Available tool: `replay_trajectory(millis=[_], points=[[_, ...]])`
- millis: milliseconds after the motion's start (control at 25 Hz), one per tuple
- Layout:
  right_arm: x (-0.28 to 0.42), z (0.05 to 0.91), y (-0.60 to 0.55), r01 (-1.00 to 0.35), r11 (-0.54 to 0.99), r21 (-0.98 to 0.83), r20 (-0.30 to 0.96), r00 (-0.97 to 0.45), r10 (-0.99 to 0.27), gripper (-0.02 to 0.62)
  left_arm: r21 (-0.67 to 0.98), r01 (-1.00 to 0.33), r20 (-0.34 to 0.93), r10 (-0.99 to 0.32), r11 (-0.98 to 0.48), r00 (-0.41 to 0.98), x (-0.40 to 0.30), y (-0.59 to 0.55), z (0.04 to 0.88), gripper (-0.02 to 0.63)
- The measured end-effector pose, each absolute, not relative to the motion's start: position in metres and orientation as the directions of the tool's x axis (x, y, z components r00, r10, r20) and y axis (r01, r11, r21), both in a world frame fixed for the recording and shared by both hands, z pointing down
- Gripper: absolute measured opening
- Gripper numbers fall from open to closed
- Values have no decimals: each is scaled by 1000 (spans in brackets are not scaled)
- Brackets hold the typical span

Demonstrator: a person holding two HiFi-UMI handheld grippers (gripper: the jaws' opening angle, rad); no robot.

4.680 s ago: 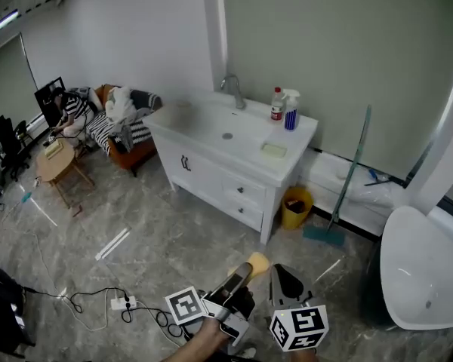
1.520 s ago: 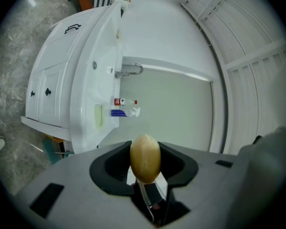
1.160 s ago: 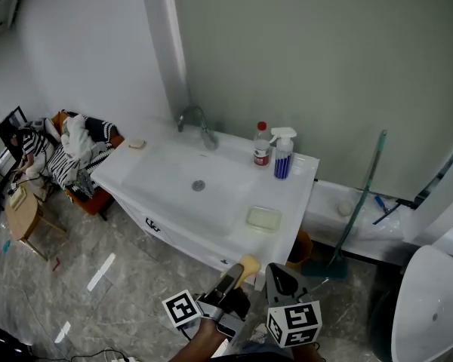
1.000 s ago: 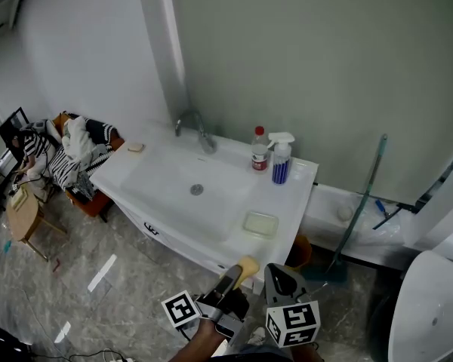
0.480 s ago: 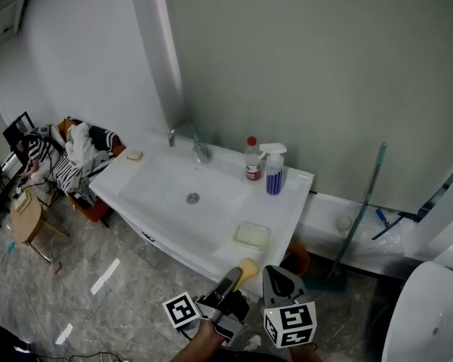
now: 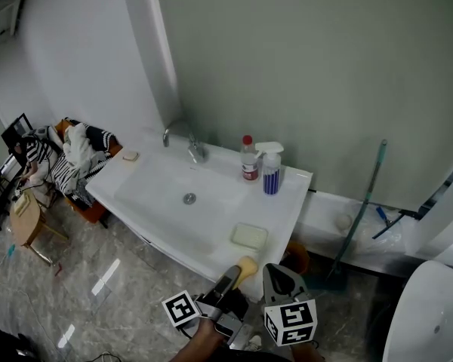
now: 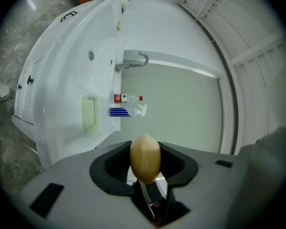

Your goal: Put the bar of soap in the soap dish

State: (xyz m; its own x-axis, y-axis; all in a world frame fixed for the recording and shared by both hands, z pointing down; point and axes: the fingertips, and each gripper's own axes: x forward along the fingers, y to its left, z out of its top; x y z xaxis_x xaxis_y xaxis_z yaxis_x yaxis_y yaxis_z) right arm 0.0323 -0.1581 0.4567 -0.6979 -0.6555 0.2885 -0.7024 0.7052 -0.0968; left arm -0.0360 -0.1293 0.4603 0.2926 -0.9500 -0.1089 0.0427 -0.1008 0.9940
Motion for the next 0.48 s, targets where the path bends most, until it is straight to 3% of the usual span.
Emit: replay_trajectory(millis=[480], points=[[6, 463, -204, -730, 680, -74, 304, -666, -681, 11, 995, 40, -97, -925, -89, 367, -58, -175, 478, 155]])
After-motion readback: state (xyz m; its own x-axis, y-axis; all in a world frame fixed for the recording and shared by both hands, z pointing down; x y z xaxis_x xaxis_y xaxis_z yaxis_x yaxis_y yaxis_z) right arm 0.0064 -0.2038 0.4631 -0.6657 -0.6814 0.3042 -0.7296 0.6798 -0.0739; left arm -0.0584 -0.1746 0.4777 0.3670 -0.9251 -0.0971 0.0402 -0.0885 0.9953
